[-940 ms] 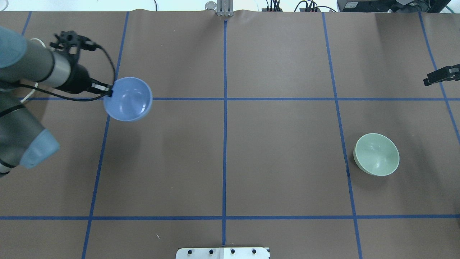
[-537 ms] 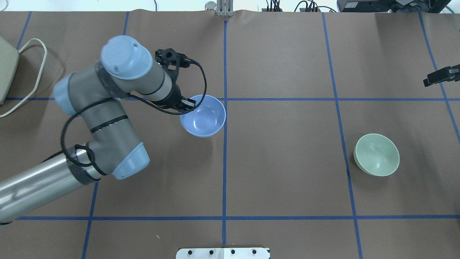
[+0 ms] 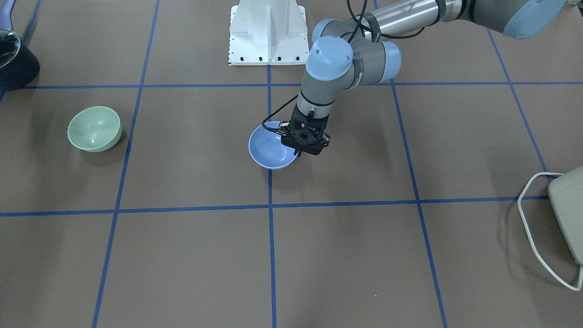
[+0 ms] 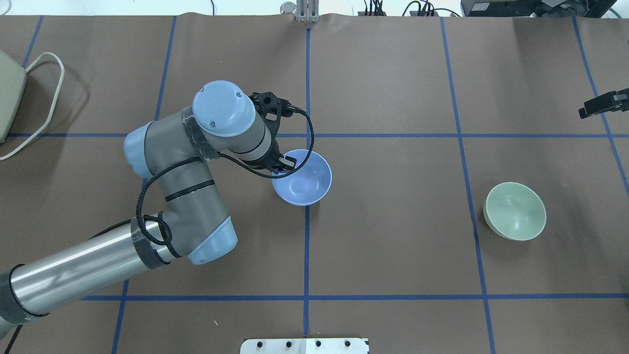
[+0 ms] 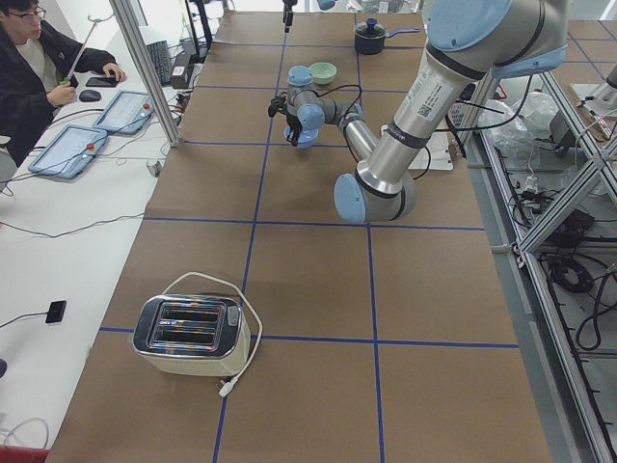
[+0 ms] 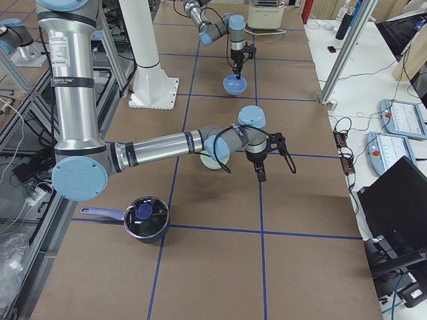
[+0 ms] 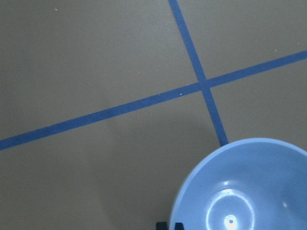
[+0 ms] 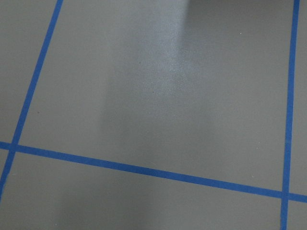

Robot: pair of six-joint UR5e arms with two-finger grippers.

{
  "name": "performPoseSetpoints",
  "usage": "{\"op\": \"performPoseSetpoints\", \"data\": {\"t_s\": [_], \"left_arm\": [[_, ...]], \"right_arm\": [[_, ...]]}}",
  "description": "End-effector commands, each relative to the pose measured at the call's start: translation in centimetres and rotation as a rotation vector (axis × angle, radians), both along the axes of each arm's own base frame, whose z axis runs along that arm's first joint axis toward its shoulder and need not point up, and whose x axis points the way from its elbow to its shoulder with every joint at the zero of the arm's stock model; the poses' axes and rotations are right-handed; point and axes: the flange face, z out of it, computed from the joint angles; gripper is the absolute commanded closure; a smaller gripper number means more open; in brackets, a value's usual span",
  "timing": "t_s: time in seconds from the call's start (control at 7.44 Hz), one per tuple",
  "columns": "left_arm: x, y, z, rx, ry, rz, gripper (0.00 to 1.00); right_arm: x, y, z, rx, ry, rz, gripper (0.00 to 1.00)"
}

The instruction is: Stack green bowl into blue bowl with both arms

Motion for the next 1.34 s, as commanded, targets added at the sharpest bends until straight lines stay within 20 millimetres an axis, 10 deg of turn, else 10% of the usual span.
{"op": "performPoseSetpoints", "data": {"t_s": [0.0, 0.54, 0.81, 1.21], "left_arm": [[1.1, 0.8, 0.3, -0.002, 0.004, 0.012, 1.0], [2.8, 0.8, 1.5, 0.005, 0.043, 0.014, 0.97], [2.7, 0.8, 1.2, 0.029, 0.071, 0.007, 0.02], [0.8, 0.6, -1.3, 0.074, 0.129, -0.022, 0.01]], "right_arm": [[0.0, 0.0, 0.1, -0.001, 0.0, 0.0, 0.0], [0.0, 0.0, 0.3, -0.006, 0.002, 0.0, 0.0], [0.0, 0.0, 0.3, -0.006, 0.002, 0.0, 0.0], [0.0, -0.1, 0.3, -0.004, 0.001, 0.0, 0.0]]}}
